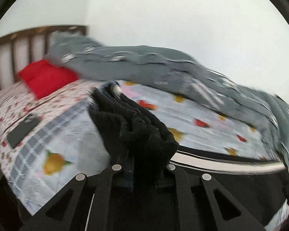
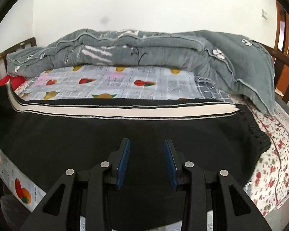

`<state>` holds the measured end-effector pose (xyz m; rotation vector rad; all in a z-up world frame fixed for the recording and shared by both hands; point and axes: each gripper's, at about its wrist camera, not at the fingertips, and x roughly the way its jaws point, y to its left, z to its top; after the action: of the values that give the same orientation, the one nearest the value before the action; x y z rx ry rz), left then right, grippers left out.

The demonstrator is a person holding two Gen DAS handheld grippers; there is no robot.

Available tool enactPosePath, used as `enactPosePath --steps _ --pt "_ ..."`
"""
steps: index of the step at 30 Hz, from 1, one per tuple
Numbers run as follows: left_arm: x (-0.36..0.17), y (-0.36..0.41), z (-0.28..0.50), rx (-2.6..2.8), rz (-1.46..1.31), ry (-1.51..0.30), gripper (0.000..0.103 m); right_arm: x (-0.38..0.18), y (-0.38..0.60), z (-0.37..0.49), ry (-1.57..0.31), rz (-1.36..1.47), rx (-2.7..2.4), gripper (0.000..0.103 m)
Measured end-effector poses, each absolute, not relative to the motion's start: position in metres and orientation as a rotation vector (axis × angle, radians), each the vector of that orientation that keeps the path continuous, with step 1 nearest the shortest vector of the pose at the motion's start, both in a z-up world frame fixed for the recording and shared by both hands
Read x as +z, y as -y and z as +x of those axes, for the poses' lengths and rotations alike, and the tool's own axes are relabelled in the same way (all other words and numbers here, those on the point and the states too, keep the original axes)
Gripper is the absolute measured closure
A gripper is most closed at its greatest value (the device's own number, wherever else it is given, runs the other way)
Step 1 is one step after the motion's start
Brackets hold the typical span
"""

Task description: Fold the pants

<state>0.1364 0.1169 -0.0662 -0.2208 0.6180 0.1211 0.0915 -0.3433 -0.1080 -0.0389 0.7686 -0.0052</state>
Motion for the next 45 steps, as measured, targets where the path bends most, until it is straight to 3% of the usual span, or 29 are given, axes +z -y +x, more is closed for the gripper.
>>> enactPosePath --steps 5,11,17,20,24,25,35,45 --pt "-0.083 -0.013 0.126 -0.016 -0.148 -0.657 0.090 -0.109 0.371 0.078 -0.774 0.012 -0.019 0.066" --pt "-0.154 0.078 0.116 -0.206 -0.198 -0.829 0.090 -0.128 0.389 0.062 -0.824 0.036 -0.025 0.066" --pt "-0.162 0.081 0.102 -0.270 -0.230 -0.852 0.090 -0.131 0.379 0.053 -0.840 0.020 -0.005 0.066" --pt "-0.153 0.056 0.098 -0.344 -0.309 -0.877 0.070 -0.128 0.363 0.057 -0.839 0.031 0.023 0.066" --pt "-0.135 0.017 0.067 -0.309 -0.260 -0.756 0.031 -0.123 0.334 0.065 -0.845 0.080 0.101 0.061" --pt "-0.131 0.007 0.062 -0.291 -0.241 -0.729 0.029 -0.122 0.322 0.069 -0.843 0.093 0.127 0.061" --pt "-0.145 -0.082 0.032 -0.059 -0.064 -0.748 0.028 -0.148 0.235 0.112 -0.914 0.199 0.329 0.055" --pt "-0.176 -0.080 0.049 -0.028 -0.036 -0.792 0.028 -0.165 0.221 0.135 -0.940 0.297 0.395 0.054"
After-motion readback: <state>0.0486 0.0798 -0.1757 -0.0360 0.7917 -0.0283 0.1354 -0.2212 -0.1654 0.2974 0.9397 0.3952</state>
